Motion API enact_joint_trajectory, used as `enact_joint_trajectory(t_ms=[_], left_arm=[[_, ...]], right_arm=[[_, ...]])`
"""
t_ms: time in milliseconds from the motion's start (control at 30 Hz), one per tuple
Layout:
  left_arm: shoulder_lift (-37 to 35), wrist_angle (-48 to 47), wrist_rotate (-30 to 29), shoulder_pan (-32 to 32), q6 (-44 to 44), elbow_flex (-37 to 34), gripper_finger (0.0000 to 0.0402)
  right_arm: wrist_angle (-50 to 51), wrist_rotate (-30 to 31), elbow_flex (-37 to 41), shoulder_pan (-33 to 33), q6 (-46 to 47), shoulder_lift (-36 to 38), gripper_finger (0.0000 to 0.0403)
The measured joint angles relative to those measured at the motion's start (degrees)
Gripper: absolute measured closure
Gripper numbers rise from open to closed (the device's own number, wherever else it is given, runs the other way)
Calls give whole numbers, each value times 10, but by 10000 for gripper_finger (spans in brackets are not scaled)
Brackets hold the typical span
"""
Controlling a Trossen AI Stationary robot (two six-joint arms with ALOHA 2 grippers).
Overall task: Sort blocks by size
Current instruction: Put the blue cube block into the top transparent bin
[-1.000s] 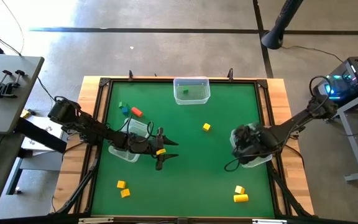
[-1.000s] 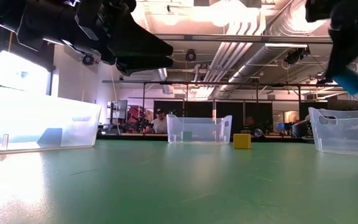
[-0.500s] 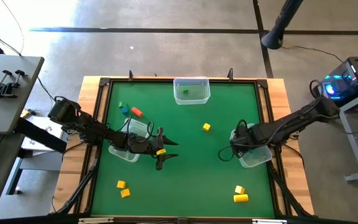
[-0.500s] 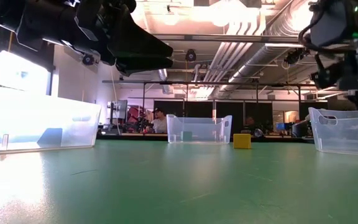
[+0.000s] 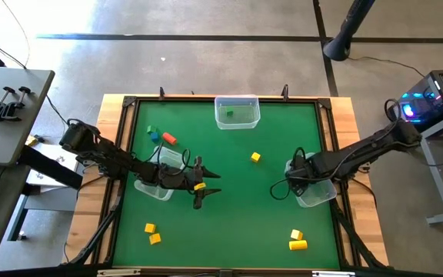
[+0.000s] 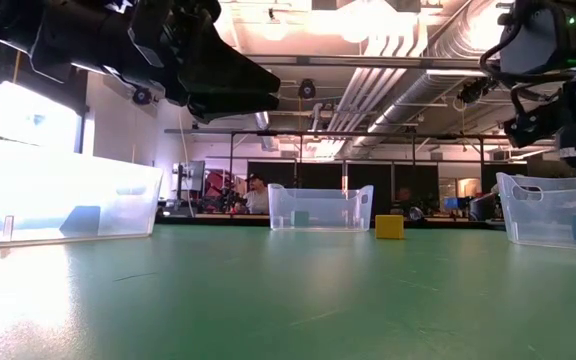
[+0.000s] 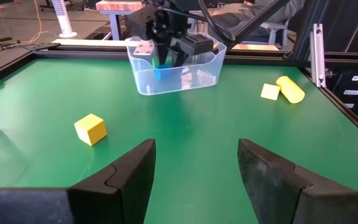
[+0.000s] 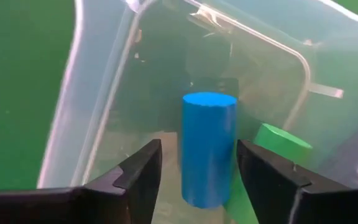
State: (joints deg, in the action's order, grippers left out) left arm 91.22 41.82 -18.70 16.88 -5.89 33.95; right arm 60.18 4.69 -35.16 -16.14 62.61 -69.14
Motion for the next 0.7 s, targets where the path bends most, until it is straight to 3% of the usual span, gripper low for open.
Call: enact_joint_trajectory(t_ms=[167, 267, 500, 700], left_arm=[[0, 0, -10, 0, -5, 0, 188], [0, 0, -26, 0, -10, 0, 188], [0, 6, -50, -2, -18, 0, 188], [0, 16, -49, -15, -34, 0, 188]], right_arm=[[17, 2, -3, 0, -2, 39, 195], [32, 37, -20, -6, -11, 66, 195], [18, 192, -67, -44, -46, 115, 194], [-165, 332, -39, -72, -155, 121, 194]])
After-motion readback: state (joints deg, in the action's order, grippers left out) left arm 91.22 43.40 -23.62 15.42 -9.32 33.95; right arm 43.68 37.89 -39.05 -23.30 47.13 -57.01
